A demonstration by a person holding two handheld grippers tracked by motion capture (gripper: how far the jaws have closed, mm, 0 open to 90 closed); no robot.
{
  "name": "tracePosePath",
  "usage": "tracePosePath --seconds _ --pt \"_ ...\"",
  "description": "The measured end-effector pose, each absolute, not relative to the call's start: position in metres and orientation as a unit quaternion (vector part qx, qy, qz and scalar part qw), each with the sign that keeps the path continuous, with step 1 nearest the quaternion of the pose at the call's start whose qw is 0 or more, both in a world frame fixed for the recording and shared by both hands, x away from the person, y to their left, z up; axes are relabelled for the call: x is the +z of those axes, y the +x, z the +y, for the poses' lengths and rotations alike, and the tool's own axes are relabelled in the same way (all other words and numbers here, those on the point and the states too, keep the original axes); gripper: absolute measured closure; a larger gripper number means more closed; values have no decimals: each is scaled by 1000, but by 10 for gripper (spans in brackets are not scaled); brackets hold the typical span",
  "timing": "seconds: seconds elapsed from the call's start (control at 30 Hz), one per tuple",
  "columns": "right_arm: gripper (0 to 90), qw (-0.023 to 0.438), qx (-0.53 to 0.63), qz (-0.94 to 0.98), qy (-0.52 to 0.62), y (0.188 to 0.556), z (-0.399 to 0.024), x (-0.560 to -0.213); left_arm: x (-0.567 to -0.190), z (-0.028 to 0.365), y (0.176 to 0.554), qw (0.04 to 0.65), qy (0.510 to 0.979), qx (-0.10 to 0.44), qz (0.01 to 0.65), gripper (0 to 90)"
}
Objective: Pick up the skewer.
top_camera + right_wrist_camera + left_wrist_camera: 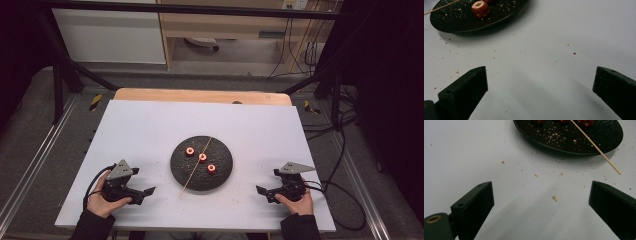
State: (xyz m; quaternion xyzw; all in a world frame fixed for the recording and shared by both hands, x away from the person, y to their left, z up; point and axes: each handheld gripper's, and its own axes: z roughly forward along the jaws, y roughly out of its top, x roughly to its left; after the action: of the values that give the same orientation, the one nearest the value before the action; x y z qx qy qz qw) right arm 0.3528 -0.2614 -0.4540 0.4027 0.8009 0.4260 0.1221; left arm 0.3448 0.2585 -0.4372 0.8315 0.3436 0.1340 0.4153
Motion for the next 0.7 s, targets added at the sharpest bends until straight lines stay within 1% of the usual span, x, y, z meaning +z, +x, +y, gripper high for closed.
tracePosePath --seconds 0.7 --pt "6 124 426 802 401 353 -262 -453 -428 233 348 402 835 127 352 75"
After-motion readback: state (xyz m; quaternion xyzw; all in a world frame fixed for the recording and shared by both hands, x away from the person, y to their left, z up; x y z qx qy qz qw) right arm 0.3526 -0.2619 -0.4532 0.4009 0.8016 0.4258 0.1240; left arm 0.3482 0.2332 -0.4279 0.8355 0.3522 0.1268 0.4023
